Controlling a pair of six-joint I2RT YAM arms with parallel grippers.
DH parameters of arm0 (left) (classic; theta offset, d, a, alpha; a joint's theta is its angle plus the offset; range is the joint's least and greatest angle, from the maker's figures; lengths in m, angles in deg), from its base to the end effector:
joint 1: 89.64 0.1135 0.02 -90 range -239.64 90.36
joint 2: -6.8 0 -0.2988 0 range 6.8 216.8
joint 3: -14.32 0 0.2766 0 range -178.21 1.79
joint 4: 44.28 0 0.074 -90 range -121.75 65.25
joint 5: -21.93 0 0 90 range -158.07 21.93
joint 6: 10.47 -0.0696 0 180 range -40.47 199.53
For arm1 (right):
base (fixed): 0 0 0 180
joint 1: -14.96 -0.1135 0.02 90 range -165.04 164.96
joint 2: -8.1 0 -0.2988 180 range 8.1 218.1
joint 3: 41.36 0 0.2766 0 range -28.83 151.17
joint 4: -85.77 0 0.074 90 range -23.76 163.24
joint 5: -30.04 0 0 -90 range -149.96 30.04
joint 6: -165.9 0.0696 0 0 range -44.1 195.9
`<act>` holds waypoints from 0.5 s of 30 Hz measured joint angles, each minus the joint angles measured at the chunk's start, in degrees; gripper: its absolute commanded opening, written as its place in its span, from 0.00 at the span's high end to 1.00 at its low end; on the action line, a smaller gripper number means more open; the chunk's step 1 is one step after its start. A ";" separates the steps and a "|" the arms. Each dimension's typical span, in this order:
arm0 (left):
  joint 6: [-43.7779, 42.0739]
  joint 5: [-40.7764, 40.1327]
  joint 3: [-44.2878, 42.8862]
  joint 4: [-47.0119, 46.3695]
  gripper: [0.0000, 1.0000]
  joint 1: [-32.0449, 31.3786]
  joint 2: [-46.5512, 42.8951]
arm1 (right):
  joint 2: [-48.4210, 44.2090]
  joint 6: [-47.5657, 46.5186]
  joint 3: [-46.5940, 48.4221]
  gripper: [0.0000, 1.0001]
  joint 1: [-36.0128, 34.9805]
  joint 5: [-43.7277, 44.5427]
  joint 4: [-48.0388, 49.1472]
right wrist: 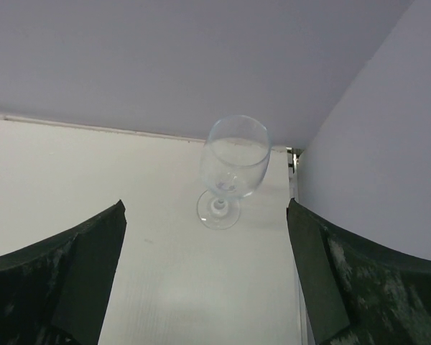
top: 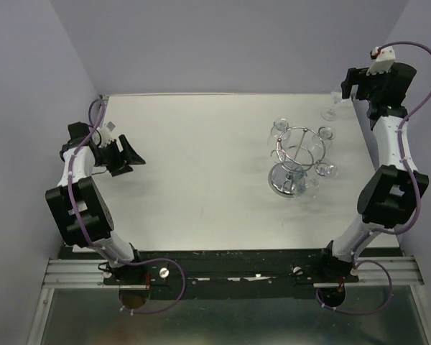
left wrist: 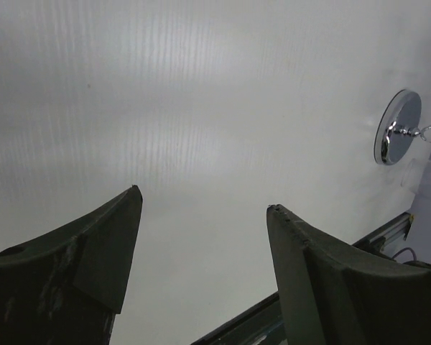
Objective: Take the wine glass off the wine glass rack
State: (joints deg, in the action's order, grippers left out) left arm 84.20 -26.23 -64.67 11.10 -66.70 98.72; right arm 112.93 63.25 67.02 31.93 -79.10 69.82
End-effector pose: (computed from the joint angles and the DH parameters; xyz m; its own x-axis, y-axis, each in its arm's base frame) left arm 0.3368 0.0921 0.2333 -0.8477 -0.4247 -0.3179 -0.1328 0.7501 -0.6479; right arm 0.4935 -0.1267 0.3895 -0.1937 -0.1572 -0.9684 -0.0748 0.9866 -0.1452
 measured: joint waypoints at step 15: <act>3.10 3.28 -9.68 -11.21 0.20 -15.17 1.05 | -39.82 0.94 -28.74 0.00 0.33 -5.99 -16.48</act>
State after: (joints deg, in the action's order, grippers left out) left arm 87.30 -22.95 -74.35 -0.11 -81.87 99.77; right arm 73.11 64.19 38.28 32.26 -85.09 53.34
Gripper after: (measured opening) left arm 0.801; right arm 0.997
